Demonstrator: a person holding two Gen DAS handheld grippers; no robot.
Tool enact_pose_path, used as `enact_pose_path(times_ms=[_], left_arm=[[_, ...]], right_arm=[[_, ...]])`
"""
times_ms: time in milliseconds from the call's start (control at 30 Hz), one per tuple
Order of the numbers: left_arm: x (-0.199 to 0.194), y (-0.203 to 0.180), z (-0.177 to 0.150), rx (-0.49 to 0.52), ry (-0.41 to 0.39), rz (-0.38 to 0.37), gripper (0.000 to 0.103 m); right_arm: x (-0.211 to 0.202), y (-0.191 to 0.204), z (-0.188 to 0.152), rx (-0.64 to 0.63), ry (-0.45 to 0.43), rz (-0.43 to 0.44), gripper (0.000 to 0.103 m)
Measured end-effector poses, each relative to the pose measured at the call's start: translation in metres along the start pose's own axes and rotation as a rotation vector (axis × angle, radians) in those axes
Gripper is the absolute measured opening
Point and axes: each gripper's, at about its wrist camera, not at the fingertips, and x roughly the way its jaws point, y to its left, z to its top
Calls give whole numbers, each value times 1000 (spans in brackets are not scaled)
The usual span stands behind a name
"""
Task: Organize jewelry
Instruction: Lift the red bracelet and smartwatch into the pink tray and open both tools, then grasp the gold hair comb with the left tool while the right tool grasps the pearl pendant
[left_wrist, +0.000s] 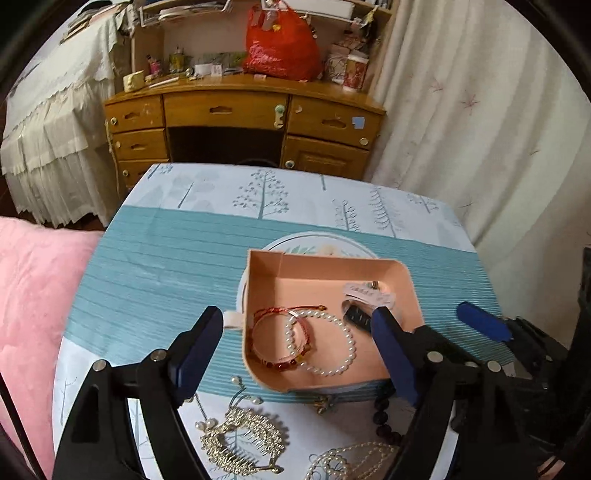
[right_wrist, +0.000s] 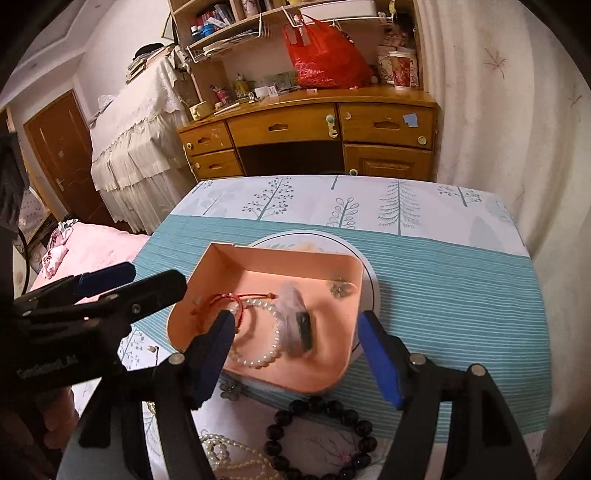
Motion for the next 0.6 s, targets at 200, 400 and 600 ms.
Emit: enact_pose_path(times_ms=[200,400,600], left_arm=[[2,13,-19,-37,65,42,81],[-1,32,-54,-54,171,89,81],[-8,42,-84,-63,255,130,81]], right_arm=[[-10,-5,-15,25,16,-5,70],[-25,-16,-53,102,63,-16,70],[-40,-16,-94,111,128,-68,70]])
